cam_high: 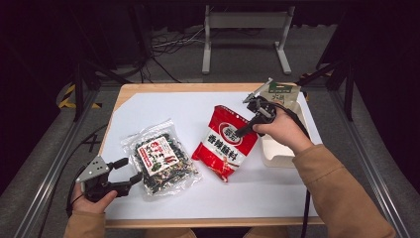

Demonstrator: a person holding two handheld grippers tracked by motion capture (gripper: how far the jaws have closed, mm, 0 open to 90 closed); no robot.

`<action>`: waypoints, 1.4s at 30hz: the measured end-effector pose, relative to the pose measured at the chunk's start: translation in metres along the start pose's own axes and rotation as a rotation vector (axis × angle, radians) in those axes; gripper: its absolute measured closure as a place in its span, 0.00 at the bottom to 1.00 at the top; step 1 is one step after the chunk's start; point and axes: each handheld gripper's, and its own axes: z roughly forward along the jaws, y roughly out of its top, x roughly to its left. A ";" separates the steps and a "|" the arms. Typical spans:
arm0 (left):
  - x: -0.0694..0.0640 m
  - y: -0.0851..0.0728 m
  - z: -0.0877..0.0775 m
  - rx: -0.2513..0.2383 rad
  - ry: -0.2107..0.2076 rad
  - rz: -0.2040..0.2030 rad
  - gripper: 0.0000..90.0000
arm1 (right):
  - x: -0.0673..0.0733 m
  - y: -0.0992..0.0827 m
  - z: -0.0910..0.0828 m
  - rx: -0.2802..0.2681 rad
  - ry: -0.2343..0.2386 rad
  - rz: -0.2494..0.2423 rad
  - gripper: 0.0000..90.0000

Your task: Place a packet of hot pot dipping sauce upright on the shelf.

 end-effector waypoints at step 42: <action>0.000 0.001 0.001 -0.003 0.001 0.002 0.26 | 0.049 0.018 -0.064 -0.027 -0.164 -0.384 0.99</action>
